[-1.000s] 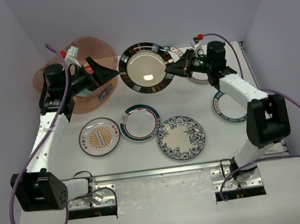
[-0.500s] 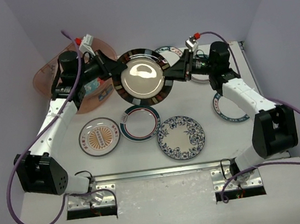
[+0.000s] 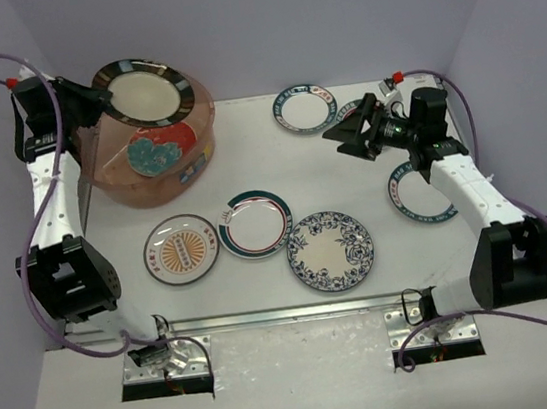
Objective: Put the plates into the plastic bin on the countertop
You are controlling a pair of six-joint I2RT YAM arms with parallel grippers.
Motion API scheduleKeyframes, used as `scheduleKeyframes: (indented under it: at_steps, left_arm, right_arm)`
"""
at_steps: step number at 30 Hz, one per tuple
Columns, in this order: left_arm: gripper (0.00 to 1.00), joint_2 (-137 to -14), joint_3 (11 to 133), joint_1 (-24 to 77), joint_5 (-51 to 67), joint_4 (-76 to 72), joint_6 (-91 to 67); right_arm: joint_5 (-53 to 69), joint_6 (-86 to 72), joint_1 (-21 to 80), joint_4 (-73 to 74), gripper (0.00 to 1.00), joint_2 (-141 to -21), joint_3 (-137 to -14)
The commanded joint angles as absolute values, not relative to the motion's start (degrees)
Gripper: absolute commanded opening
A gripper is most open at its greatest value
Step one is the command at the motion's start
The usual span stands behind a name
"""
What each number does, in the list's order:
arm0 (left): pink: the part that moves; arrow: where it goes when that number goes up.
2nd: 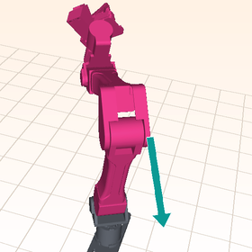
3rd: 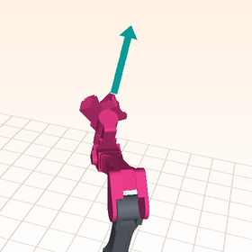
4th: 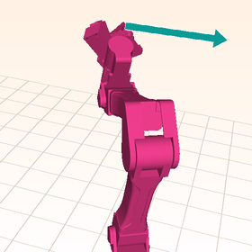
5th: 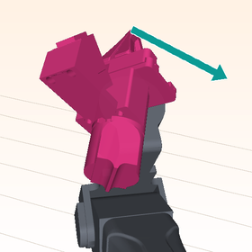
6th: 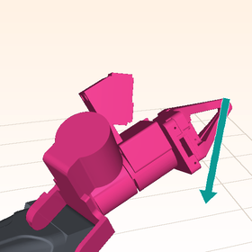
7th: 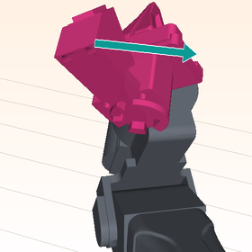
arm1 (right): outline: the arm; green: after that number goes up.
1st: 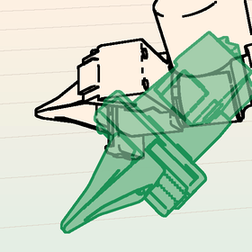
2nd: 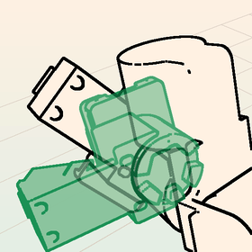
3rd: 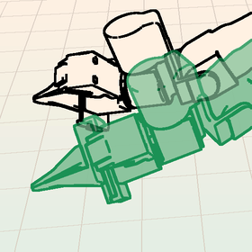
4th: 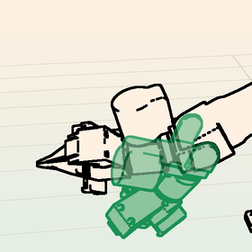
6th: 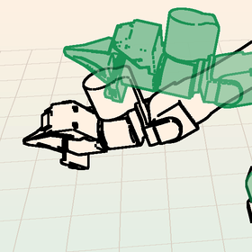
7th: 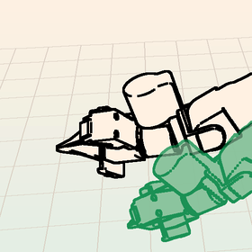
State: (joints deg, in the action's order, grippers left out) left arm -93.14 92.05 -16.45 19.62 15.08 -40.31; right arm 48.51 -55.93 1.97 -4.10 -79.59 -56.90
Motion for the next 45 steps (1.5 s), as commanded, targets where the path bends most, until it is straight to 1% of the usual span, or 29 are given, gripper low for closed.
scheduleKeyframes:
  at_steps: [1,4,7,10,15,16,18,20,21,22,23,26,27,28,29,33,39,40,45]
  left_arm:
    - [0.00,-99.6,100.1,-16.8,12.3,14.3,-43.1]
    - [0.00,-106.3,102.6,-16.9,12.4,14.2,-41.9]
    - [0.00,-109.3,103.0,-17.0,13.2,11.7,-41.5]
    - [0.00,-114.8,105.1,-17.0,14.4,11.0,-41.3]
    - [0.00,-119.7,104.0,-17.3,13.7,8.9,-39.6]
    - [0.03,-120.5,103.7,-17.3,14.0,8.5,-39.5]
    - [0.15,-122.1,103.6,-17.1,14.7,8.4,-39.4]
    - [0.23,-122.3,102.9,-17.1,14.5,8.6,-39.7]
    - [0.34,-122.3,102.3,-17.1,13.5,9.2,-39.8]
    - [0.48,-122.1,102.2,-17.1,12.1,10.2,-39.7]
    - [0.58,-122.0,102.3,-17.0,11.2,11.0,-39.6]
    - [0.71,-122.8,103.7,-16.8,10.0,13.6,-38.6]
    - [0.80,-123.7,104.7,-16.6,9.4,15.4,-37.9]
    - [0.94,-124.9,105.5,-16.4,9.2,16.8,-37.1]
    - [1.00,-125.8,106.8,-16.3,9.0,18.1,-36.5]
    - [1.00,-128.7,110.1,-15.3,6.9,22.3,-35.2]
    - [1.00,-131.3,117.1,-12.6,-4.1,31.1,-32.9]
    - [1.00,-131.3,117.6,-12.2,-7.3,32.6,-32.9]
    - [1.00,-131.0,118.9,-11.7,-11.6,34.1,-30.9]
  right_arm:
    - [47.2,-50.6,2.3,-3.0,0.99,-75.4,-55.1]
    - [47.6,-49.4,2.2,-2.2,0.99,-73.9,-54.6]
    - [48.5,-49.2,2.0,-2.2,0.99,-73.3,-54.0]
    - [51.6,-49.7,2.1,-3.8,0.99,-73.2,-53.4]
    - [53.2,-48.8,2.1,-3.9,0.99,-72.5,-53.1]
    - [53.2,-48.7,2.1,-3.9,0.99,-72.3,-53.0]
    - [53.1,-48.5,2.1,-3.9,0.99,-72.2,-52.9]
    - [52.9,-48.3,2.1,-3.9,0.99,-72.3,-52.9]
    - [52.8,-48.3,2.1,-3.9,0.99,-72.5,-52.8]
    - [52.6,-48.3,2.0,-3.9,0.99,-72.6,-52.8]
    - [52.5,-48.3,2.1,-3.9,0.99,-72.7,-52.7]
    - [52.2,-48.8,2.1,-4.6,0.99,-72.8,-52.2]
    - [52.2,-49.1,2.1,-5.1,0.99,-72.8,-51.8]
    - [52.2,-49.4,2.1,-5.3,0.99,-72.8,-51.7]
    - [52.2,-49.5,2.1,-5.4,0.99,-72.8,-51.6]
    - [52.1,-49.2,2.1,-4.9,0.99,-72.3,-51.4]
    - [51.9,-48.7,2.1,-3.7,0.99,-72.0,-52.1]
    - [51.7,-48.3,2.1,-3.1,0.99,-72.1,-52.2]
    - [50.4,-46.1,2.2,-1.1,0.99,-72.1,-52.4]
